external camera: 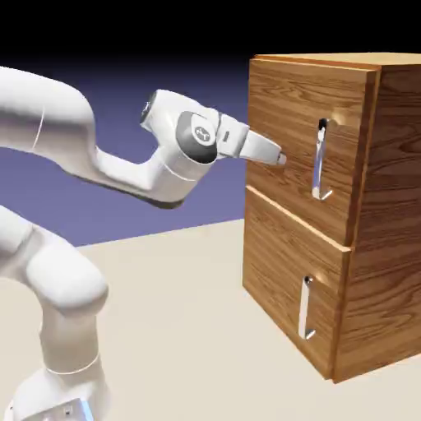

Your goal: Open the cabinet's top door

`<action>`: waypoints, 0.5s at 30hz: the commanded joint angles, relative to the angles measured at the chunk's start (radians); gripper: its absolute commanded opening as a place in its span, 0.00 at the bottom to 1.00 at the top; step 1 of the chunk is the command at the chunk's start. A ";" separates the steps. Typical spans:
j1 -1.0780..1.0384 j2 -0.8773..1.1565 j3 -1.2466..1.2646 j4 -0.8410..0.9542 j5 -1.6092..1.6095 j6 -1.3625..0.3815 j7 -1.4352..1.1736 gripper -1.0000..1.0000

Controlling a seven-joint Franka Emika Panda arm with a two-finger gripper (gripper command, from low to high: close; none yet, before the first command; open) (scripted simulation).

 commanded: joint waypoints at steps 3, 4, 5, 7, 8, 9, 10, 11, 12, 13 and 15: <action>0.033 -0.020 -0.042 0.016 -0.131 -0.004 0.099 1.00; 0.044 -0.027 -0.056 0.021 -0.174 -0.005 0.132 1.00; 0.055 -0.034 -0.070 0.026 -0.218 -0.006 0.165 1.00; 0.077 -0.048 -0.098 0.037 -0.304 -0.008 0.231 1.00; 0.088 -0.055 -0.112 0.042 -0.348 -0.009 0.263 1.00; 0.098 -0.061 -0.126 0.047 -0.391 -0.011 0.296 1.00; 0.109 -0.068 -0.140 0.053 -0.435 -0.012 0.329 1.00; 0.120 -0.075 -0.154 0.058 -0.478 -0.013 0.362 1.00; 0.131 -0.082 -0.168 0.063 -0.522 -0.014 0.395 1.00; 0.142 -0.089 -0.182 0.068 -0.565 -0.015 0.428 1.00; 0.164 -0.102 -0.210 0.079 -0.652 -0.018 0.494 1.00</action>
